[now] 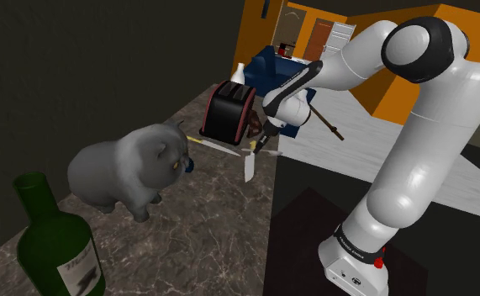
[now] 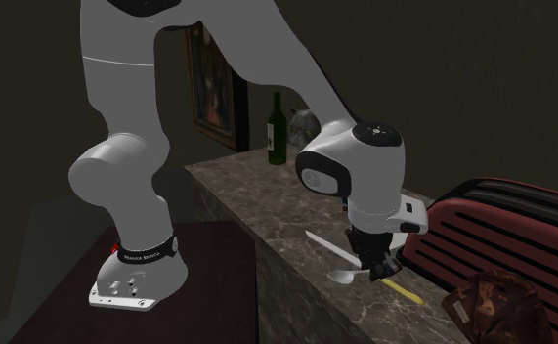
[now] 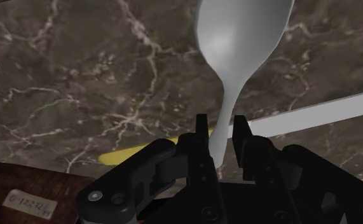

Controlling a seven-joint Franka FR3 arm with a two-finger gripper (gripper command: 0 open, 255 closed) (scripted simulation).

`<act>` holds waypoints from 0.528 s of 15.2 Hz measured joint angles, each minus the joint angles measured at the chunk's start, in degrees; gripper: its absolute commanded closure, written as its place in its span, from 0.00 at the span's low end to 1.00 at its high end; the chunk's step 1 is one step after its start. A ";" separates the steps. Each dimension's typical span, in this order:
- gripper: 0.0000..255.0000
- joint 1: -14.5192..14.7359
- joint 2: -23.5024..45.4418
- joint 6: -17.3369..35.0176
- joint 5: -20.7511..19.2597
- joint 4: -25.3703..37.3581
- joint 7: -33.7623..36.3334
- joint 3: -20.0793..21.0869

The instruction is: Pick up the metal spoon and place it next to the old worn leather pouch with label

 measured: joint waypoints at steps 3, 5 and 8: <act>1.00 0.00 0.02 0.03 0.04 -0.01 -0.03 0.02; 0.00 0.00 0.03 0.04 0.05 -0.01 -0.03 0.02; 0.00 0.00 0.03 0.04 0.05 -0.01 -0.04 0.02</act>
